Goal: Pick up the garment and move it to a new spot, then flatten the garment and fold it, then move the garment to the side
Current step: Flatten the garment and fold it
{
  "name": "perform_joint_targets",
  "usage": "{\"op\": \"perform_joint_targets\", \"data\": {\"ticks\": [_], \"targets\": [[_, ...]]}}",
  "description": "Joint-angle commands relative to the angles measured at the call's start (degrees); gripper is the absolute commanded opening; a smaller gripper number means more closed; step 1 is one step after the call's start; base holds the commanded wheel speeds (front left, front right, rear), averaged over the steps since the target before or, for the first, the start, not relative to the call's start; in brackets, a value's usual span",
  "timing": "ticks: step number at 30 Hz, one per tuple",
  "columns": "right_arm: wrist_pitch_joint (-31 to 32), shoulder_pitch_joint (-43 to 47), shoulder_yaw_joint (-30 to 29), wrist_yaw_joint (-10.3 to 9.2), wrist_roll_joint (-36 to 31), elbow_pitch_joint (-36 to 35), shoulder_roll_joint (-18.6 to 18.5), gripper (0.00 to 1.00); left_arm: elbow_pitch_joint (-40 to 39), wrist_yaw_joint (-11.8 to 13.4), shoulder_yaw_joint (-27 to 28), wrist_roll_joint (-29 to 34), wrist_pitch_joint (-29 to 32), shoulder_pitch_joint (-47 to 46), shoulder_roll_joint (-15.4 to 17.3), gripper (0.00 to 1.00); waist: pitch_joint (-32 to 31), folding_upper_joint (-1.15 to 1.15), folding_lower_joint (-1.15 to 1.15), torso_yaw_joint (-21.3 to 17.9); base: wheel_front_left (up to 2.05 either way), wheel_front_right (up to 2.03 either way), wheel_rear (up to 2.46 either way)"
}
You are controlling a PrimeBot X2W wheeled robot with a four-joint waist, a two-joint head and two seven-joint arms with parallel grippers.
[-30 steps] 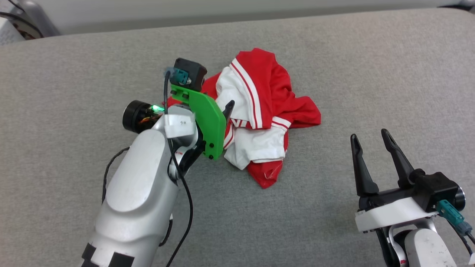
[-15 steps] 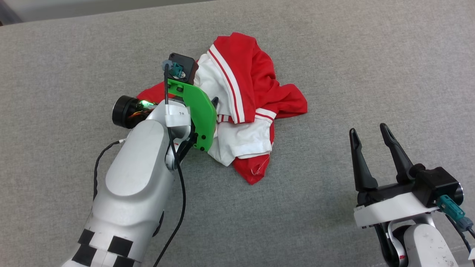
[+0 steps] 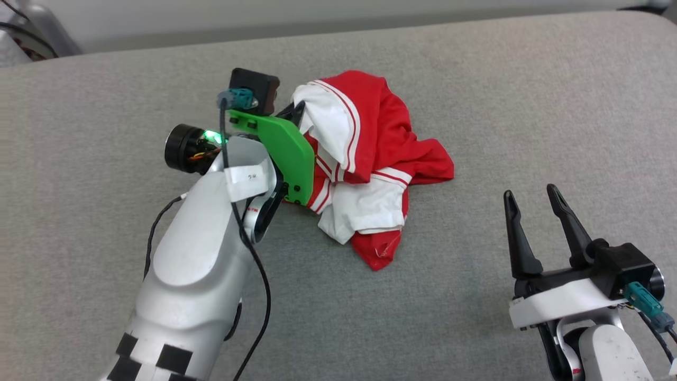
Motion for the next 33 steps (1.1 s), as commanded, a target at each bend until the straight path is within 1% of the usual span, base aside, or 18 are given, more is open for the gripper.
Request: {"op": "perform_joint_targets", "data": {"ticks": [1, 4, 9, 15, 17, 19, 22, 25, 26, 27, 28, 29, 31, 33], "targets": [[-0.28, 0.99, -0.23, -0.05, -0.42, 0.17, -0.11, 1.00, -0.96, 0.57, 0.74, -0.92, -0.68, 1.94, 0.35, 0.00, -3.23, 0.61, 0.00, 3.00, 0.00, 0.00, 0.00], [-0.28, 1.98, -0.87, -0.05, -0.79, 0.25, -0.11, 1.00, -4.38, 1.58, 2.20, -1.58, -1.72, 4.87, 1.77, 0.00, -5.03, 0.61, 0.00, 5.26, 0.00, 0.00, 0.00], [-0.28, 3.31, -1.40, -0.05, -1.36, 0.53, -0.11, 1.00, -11.96, 3.97, 6.03, -3.04, -2.18, 12.55, 5.68, 0.00, -7.09, 0.61, 0.00, 9.00, 0.00, 0.00, 0.00], [-0.28, 4.08, -1.43, -0.05, -1.53, 0.86, -0.11, 1.00, -18.31, 7.09, 11.65, -5.99, -1.72, 23.69, 9.21, 0.00, -8.20, 0.61, 0.00, 11.64, 0.00, 0.00, 0.00], [-0.28, 4.18, -1.39, -0.05, -1.54, 0.96, -0.11, 1.00, -19.06, 7.73, 12.79, -6.84, -1.61, 27.31, 9.69, 0.00, -8.35, 0.61, 0.00, 11.98, 0.00, 0.00, 0.00], [-0.28, 4.24, -1.17, -0.05, -1.56, 1.11, -0.11, 1.00, -19.46, 8.12, 13.30, -7.69, -1.61, 30.33, 9.50, 0.00, -8.45, 0.61, 0.00, 12.17, 0.00, 0.00, 0.00], [-0.28, 4.31, -0.87, -0.05, -1.66, 1.32, -0.11, 1.00, -18.34, 8.13, 13.06, -7.73, -2.25, 33.32, 9.48, 0.00, -8.56, 0.61, 0.00, 12.23, 0.00, 0.00, 0.00], [-0.28, 4.25, -0.62, -0.05, -1.83, 1.52, -0.11, 1.00, -15.51, 7.46, 12.41, -7.66, -4.11, 34.57, 9.06, 0.00, -8.59, 0.61, 0.00, 12.00, 0.00, 0.00, 0.00], [-0.28, 4.20, -0.60, -0.05, -1.90, 1.58, -0.11, 1.00, -14.42, 7.21, 12.30, -7.67, -4.98, 34.63, 8.85, 0.12, -8.61, 0.61, 0.00, 11.91, 0.00, 0.00, 0.00], [-0.28, 4.13, -0.56, -0.05, -1.97, 1.65, -0.11, 1.00, -12.84, 6.71, 12.00, -7.47, -6.08, 34.57, 8.83, 0.46, -8.58, 0.61, 0.00, 11.77, 0.00, 0.00, 0.00], [-0.28, 4.08, -0.54, -0.05, -2.05, 1.70, -0.11, 1.00, -11.37, 6.54, 11.83, -7.05, -7.10, 34.40, 8.94, 0.95, -8.55, 0.61, 0.00, 11.67, 0.00, 0.00, 0.00], [-0.28, 4.01, -0.46, -0.05, -2.11, 1.75, -0.11, 1.00, -9.86, 6.21, 11.37, -6.35, -8.08, 34.19, 9.22, 1.00, -8.52, 0.61, 0.00, 11.53, 0.00, 0.00, 0.00], [-0.28, 3.91, -0.32, -0.05, -2.25, 1.89, -0.11, 1.00, -6.69, 5.80, 10.70, -5.27, -10.72, 33.36, 9.23, 1.00, -8.51, 0.61, 0.00, 11.21, 0.00, 0.00, 0.00], [-0.28, 3.97, -0.42, -0.05, -2.33, 1.96, -0.11, 1.00, -5.45, 5.59, 10.86, -5.39, -13.81, 32.26, 8.34, 1.00, -8.65, 0.61, 0.00, 11.12, 0.00, 0.00, 0.00]]}}
